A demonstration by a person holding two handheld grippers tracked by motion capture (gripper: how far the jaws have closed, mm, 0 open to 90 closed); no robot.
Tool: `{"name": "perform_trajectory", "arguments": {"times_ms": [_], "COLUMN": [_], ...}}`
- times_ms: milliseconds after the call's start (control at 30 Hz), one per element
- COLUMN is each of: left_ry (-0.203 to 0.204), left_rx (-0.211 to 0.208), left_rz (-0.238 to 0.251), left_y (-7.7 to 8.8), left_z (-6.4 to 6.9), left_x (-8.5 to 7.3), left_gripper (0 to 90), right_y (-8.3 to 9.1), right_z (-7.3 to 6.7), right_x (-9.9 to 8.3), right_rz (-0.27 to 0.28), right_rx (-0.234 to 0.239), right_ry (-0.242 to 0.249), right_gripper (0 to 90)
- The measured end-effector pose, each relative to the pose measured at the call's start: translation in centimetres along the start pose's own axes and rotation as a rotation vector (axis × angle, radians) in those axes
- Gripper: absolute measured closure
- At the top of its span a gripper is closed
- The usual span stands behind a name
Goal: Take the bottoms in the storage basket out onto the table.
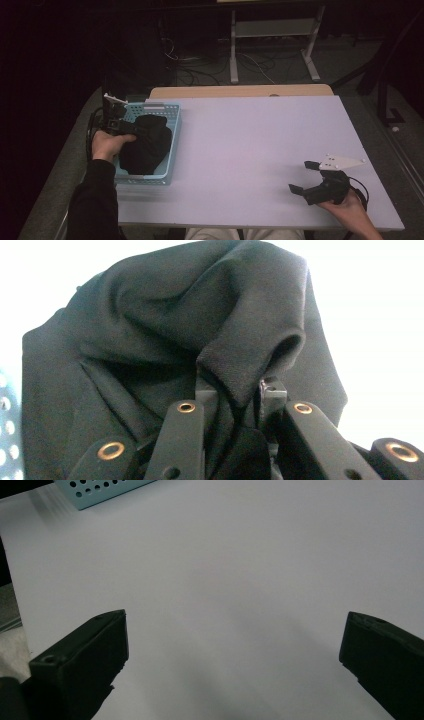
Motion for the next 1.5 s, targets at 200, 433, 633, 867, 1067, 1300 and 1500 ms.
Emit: {"name": "perform_trajectory", "arguments": {"times_ms": [200,433,633,867,1067,1300,1500], "left_ry": [-0.004,-0.016,-0.031,-0.073,-0.086,-0.103,-0.113], "left_rx": [-0.006,-0.002,0.000,-0.005,-0.004,0.006,0.019], "left_rz": [0.027,0.046,0.067,0.078,0.098,0.110,0.125], "left_y": [2.4,4.7,6.6,8.6,9.7,11.1,12.7], "left_z": [0.8,1.5,2.5,3.7,4.8,5.9,6.8], "left_x": [0.6,1.1,1.7,2.4,2.9,3.4,3.5], "left_gripper": [78.3,78.3,78.3,78.3,78.2,78.2,78.2], "right_y": [0.0,0.0,0.1,0.1,0.1,0.3,0.3], "right_z": [0.0,0.0,0.1,0.1,0.1,0.1,0.0], "right_x": [0.0,0.0,0.0,0.0,0.0,0.1,0.1], "right_rz": [0.001,0.003,0.006,0.007,0.010,0.019,0.022], "right_rx": [0.000,-0.001,-0.001,-0.001,-0.002,-0.003,-0.004], "right_ry": [-0.001,-0.003,-0.004,-0.004,-0.006,-0.006,-0.005], "right_gripper": [0.0,0.0,0.0,0.0,0.0,0.0,0.0]}}
Point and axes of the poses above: each handheld gripper's, and its own axes: y roughly backward along the jaws, x roughly out of its top, z roughly to its right, the point moved 1 cm from there along -y, roughly forward along the jaws, and after that the axes turned 10 degrees about -z, right-handed, at the moved point
